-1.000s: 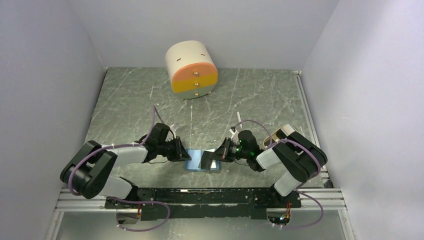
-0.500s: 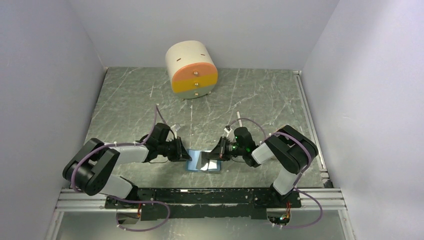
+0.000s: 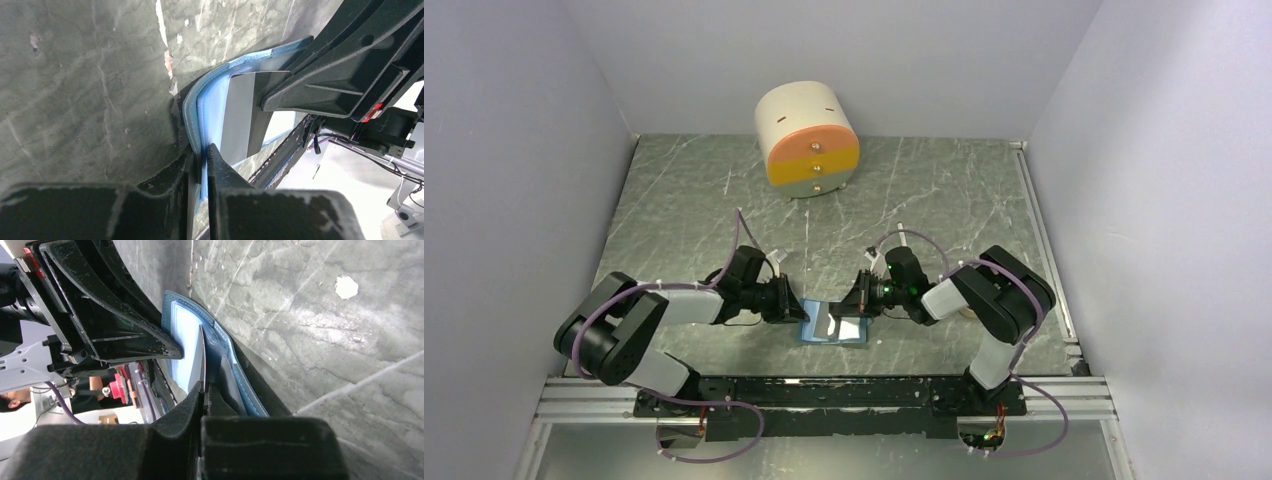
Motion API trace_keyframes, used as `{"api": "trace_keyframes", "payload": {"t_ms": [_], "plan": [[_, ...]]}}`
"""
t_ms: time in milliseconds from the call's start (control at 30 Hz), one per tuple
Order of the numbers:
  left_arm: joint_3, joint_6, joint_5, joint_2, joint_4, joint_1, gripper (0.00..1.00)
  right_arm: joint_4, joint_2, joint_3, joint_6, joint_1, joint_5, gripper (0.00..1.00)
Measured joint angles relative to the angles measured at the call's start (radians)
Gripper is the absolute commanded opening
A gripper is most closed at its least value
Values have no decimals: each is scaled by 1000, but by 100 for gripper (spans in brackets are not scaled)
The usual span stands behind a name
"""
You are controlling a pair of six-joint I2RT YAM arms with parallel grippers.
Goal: Put the credit cards into the card holder
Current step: Insert the credit card into the card holder.
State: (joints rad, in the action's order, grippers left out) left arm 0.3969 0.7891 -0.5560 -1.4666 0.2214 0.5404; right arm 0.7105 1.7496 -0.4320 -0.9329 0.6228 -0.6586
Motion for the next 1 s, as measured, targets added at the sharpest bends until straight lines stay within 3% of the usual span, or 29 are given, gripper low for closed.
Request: {"api": "trace_keyframes", "payload": {"t_ms": [300, 600, 1000], "plan": [[0, 0, -4, -2, 1, 0, 15, -45, 17, -25, 45, -5, -43, 1], [0, 5, -17, -3, 20, 0, 19, -97, 3, -41, 38, -5, -31, 41], [-19, 49, -47, -6, 89, 0, 14, -339, -170, -49, 66, 2, 137, 45]]}}
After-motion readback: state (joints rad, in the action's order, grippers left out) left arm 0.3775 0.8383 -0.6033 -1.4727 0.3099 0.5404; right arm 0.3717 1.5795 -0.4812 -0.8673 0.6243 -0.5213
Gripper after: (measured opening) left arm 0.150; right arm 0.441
